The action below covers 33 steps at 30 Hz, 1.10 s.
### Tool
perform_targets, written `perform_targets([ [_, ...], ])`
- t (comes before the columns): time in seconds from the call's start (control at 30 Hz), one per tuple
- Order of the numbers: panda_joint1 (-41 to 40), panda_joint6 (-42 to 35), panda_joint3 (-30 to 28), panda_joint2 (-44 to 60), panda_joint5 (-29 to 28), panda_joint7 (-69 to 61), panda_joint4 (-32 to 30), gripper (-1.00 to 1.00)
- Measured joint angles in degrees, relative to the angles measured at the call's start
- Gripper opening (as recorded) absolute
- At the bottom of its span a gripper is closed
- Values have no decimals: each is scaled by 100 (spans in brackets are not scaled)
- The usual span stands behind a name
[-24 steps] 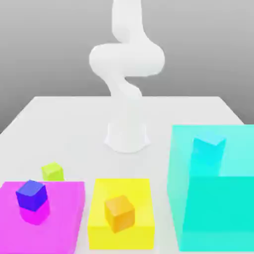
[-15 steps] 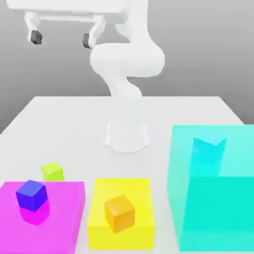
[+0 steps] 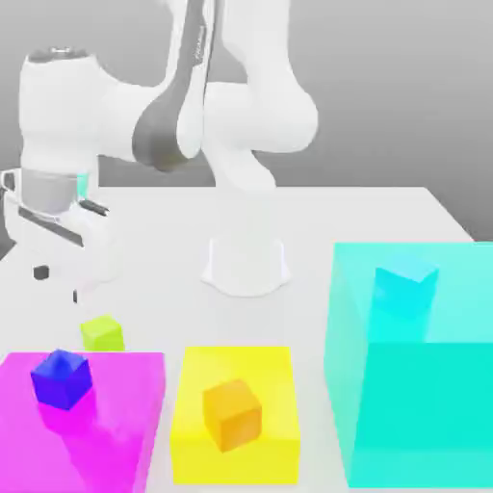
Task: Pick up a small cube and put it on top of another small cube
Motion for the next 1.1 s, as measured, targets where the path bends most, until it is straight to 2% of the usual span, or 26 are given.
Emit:
perform_targets([
  [0.1,-108,343,-298,405,352,-237,-369,0],
  [0.2,-55,750,-330,918,1003,-660,-407,0],
  [0.33,-562,1322,493,1659,2136,-1454,-269,0],
  [0.43,-1281,1775,1276,2201,2463,-1732,-177,0],
  [0.47,-1414,1868,1405,2306,2467,-1746,-164,-100],
  [0.67,-1489,1910,1476,2357,2456,-1741,-156,-100],
  [0.73,-1324,1755,1297,2169,2358,-1648,-185,-100],
  [0.87,-876,1205,663,1487,1612,-1075,-313,-100],
  [0.97,-1003,770,595,937,1019,-671,-425,-100],
  [1.1,-902,185,701,579,890,-325,-202,-100],
])
